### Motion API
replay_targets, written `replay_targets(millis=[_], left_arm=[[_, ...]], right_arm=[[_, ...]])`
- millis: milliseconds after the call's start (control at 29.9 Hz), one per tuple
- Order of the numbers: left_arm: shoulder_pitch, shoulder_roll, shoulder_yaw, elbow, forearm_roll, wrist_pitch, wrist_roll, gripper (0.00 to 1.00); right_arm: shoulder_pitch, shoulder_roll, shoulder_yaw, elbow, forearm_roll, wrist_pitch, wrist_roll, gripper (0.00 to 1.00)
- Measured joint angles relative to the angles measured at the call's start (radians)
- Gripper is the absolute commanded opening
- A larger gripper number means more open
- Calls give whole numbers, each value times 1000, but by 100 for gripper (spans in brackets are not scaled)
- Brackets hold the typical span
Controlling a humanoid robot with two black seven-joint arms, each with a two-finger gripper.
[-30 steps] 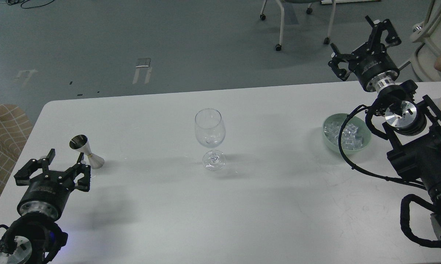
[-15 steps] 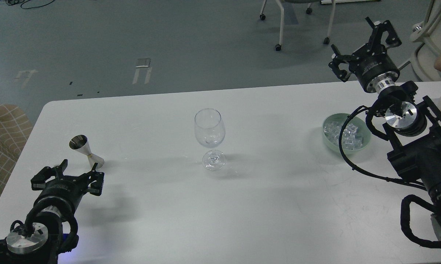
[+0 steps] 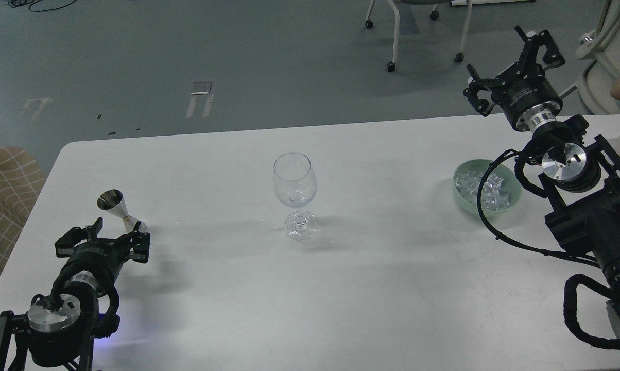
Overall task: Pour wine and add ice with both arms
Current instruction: 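Close the left gripper around the silver jigger, then lift the jigger upright off the table with the left gripper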
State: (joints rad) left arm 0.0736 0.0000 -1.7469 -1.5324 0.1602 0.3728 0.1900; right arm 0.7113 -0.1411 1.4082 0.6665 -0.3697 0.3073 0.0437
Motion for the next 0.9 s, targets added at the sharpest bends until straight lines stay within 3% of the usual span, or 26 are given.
replay_targets(millis=[234,902], left_arm=[[-24,0,-22,89,-12,-93,6,58],[-93,0,-42,205,-13,-127,12,59]], right_arm=[[0,-2,0,2,0,-17,-2,100],[1,3,-8,2,-3,-33,-2,100]])
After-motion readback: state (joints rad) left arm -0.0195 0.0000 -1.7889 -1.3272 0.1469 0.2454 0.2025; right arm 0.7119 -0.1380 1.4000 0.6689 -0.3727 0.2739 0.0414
